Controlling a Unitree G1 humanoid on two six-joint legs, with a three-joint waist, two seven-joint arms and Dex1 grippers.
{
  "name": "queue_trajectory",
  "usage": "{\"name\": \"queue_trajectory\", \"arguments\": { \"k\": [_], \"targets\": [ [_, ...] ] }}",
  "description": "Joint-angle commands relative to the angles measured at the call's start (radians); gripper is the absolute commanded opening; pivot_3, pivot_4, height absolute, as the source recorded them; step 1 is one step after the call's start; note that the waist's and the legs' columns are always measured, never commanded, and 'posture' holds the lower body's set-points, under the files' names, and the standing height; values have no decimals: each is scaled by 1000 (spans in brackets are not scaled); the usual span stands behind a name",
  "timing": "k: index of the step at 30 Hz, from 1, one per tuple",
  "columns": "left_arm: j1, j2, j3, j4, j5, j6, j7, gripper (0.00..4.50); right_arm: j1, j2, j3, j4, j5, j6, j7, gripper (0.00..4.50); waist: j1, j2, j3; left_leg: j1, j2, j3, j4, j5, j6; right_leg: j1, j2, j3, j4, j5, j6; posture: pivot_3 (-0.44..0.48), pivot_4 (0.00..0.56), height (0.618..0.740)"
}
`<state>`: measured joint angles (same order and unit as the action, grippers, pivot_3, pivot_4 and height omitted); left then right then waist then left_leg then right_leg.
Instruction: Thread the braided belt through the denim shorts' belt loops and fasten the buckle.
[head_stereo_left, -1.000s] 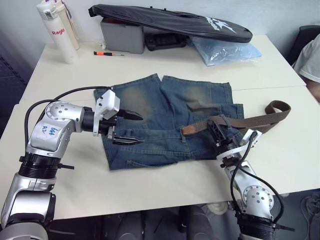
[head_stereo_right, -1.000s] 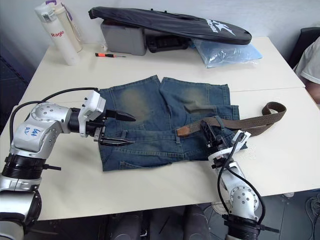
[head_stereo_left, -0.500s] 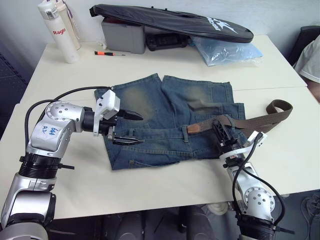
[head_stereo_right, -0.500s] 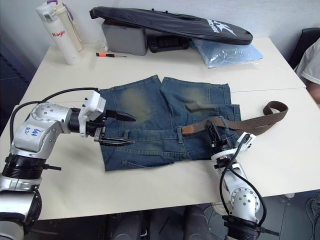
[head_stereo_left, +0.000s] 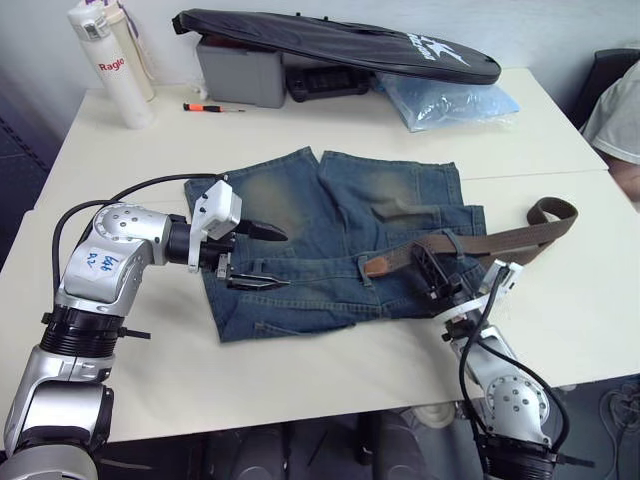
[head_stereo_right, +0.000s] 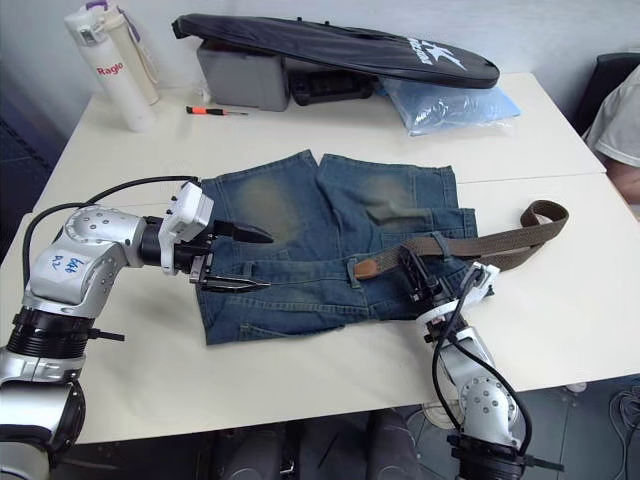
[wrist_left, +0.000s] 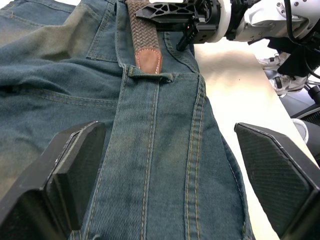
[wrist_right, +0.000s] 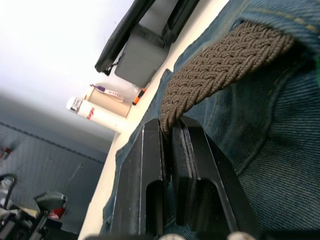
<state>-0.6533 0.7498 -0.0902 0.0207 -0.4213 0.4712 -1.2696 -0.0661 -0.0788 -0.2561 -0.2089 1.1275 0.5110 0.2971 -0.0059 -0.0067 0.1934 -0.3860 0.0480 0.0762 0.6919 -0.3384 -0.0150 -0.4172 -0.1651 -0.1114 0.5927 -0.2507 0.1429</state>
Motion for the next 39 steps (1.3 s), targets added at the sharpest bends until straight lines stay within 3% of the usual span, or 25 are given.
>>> {"name": "queue_trajectory", "arguments": {
  "k": [1, 6, 17, 23, 28, 33, 39],
  "targets": [
    [-14, 0, 8, -8, 6, -14, -2, 4500, -14, 2, 2, 51, -68, -14, -40, 249, -1, 0, 0, 0, 0, 0, 0, 0, 0, 0, 0, 0, 0, 0, 0, 0, 150, 740],
    [-10, 2, 10, -12, 6, -13, 0, 4500, -33, 2, -29, 54, -102, -42, -83, 249, 1, -2, -1, 1, 0, 1, 1, 0, 0, 0, 0, 1, 1, 0, 0, 0, 150, 740],
    [-9, -4, 9, -13, 4, -18, 0, 4500, -23, -34, 98, -26, -310, -44, -90, 249, 2, -3, -2, 1, 0, 1, 1, 0, 0, 1, 0, 1, 1, 0, 0, 0, 150, 740],
    [-11, -9, 6, -9, 5, -20, 0, 4500, -25, -51, 173, -74, -272, 60, -37, 249, -1, -3, -2, 1, 0, 1, 1, 0, 0, 0, 0, 1, 1, 0, 0, 0, 150, 740],
    [-11, -12, 6, -7, 6, -25, 1, 4500, -89, 30, 98, -1, -283, 35, -154, 249, -12, -3, -2, 1, 0, 1, 0, 0, 0, 0, 0, 1, 1, 0, 0, 0, 150, 740],
    [-7, -12, 6, -11, 7, -27, 6, 4500, -142, 109, 7, 15, -152, 86, -273, 249, -22, -3, -2, 1, 0, 1, 0, 0, -1, 0, 0, 1, 1, 0, 0, 0, 150, 740],
    [-3, -12, 6, -11, 8, -29, 7, 4500, -128, -21, 173, -78, -219, 194, -142, 249, -25, -3, -2, 1, 0, 1, -1, 0, -1, 0, 0, 1, 1, 0, 0, 0, 150, 740]
  ]
}}
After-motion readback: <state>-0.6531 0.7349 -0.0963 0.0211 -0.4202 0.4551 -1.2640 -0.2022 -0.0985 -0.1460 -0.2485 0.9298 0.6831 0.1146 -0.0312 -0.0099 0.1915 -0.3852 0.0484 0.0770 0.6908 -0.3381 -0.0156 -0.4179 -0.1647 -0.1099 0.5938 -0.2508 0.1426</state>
